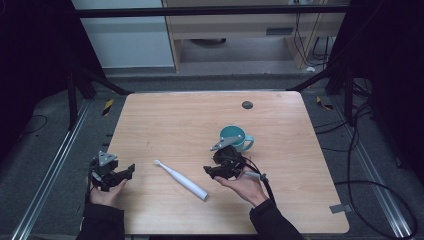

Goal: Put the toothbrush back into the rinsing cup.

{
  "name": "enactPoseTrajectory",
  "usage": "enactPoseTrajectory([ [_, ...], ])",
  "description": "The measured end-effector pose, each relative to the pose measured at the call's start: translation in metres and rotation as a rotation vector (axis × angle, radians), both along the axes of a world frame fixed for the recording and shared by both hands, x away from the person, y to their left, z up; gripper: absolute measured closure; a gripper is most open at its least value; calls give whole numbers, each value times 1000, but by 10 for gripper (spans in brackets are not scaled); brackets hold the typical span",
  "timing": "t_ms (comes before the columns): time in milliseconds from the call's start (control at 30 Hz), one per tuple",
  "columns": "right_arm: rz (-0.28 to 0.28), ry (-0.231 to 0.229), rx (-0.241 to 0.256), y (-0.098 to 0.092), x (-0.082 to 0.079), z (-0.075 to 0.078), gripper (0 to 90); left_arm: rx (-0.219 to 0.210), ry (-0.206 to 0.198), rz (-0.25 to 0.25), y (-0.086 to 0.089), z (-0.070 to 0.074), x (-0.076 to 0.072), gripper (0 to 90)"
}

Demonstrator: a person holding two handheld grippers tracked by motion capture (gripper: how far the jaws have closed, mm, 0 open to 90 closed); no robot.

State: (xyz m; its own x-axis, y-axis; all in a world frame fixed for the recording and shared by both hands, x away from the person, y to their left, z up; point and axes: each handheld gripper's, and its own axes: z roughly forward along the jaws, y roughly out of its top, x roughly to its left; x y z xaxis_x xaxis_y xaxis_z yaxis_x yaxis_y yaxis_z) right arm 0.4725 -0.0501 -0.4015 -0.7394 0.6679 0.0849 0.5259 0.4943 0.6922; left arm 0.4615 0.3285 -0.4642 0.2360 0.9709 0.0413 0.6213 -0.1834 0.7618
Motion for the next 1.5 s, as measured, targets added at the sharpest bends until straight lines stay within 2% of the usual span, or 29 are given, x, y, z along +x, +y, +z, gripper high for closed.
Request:
enactPoseTrajectory([
  [467,55,30,-35,25,6,0,541,1,-2,-1,0,0,0,335],
  [600,69,52,-44,33,6,0,545,0,-3,-1,0,0,0,336],
  [900,99,90,-84,47,9,-8,558,-1,-1,-4,0,0,0,337],
  [1500,147,125,-143,66,9,-22,572,0,2,-5,0,0,1,336],
])
